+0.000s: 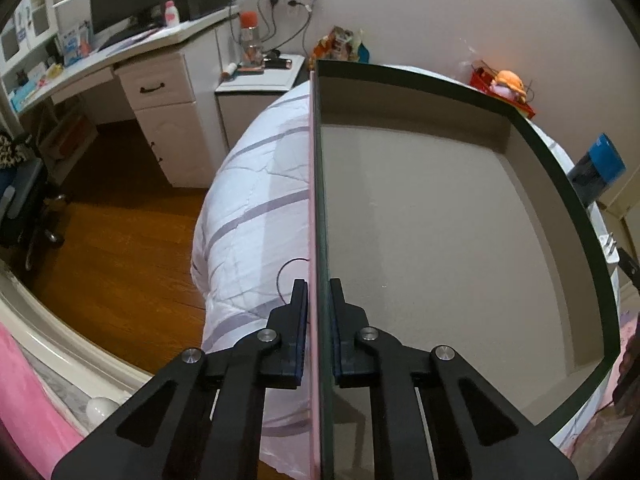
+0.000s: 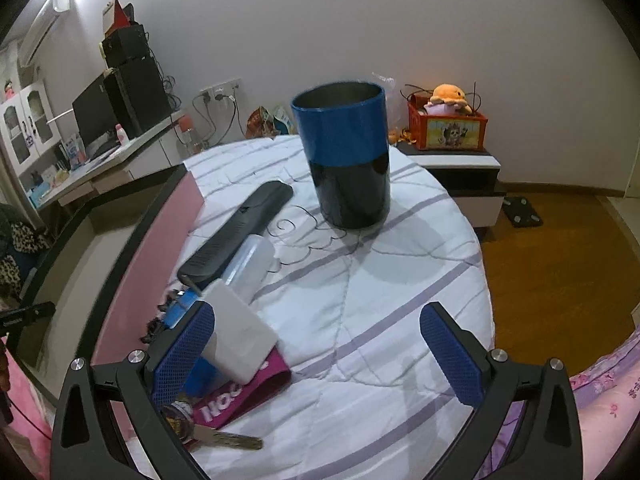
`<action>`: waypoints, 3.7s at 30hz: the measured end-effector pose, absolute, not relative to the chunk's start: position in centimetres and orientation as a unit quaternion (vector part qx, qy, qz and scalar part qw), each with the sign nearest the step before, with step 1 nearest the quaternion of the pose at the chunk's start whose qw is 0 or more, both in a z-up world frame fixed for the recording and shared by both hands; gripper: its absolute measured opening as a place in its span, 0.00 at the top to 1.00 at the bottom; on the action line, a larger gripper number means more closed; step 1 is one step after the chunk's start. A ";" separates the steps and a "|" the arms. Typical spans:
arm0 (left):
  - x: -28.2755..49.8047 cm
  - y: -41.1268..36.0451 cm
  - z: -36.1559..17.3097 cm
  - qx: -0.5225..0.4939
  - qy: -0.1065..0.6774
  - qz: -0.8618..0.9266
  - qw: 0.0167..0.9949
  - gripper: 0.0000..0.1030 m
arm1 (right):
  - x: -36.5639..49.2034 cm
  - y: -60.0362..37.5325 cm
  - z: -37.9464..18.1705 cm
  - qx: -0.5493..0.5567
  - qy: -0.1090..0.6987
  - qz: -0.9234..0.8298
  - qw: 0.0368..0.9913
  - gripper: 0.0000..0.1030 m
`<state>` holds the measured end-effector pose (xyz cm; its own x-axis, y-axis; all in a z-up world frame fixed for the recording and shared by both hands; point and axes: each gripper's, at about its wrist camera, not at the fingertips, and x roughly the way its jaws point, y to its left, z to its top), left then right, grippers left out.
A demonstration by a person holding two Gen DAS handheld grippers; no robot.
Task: Organize rigid objects
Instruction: 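Close the right tool on the blue-and-black cup rim, then carry the blue cup into the tray and release it with the right tool, then grasp the white charger with the right tool and lift it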
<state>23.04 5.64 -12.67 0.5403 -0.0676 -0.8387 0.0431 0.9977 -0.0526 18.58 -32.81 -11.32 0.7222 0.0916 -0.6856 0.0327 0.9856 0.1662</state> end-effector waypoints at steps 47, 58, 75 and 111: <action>22.5 5.8 -12.3 0.014 0.465 -0.035 0.884 0.94 | 24.6 -28.6 -0.4 -0.029 0.263 0.028 0.964 0.34; 21.1 6.2 -11.6 0.008 0.456 -0.047 0.889 0.93 | 22.8 -12.6 -1.3 -0.081 0.306 0.253 0.914 0.34; 20.2 6.5 -11.2 0.006 0.446 -0.060 0.893 0.91 | 25.1 -5.3 -6.3 -0.113 0.358 0.282 0.883 0.34; 20.1 5.1 -11.8 0.023 0.460 -0.033 0.887 0.91 | 18.1 -28.9 -8.3 -0.045 0.367 0.104 0.923 0.21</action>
<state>20.14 5.14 -11.81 0.5748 -0.0368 -0.8174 0.0795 0.9968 0.0110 18.12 -28.94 -8.34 0.7093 0.1596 -0.6866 -0.2258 0.9741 -0.0069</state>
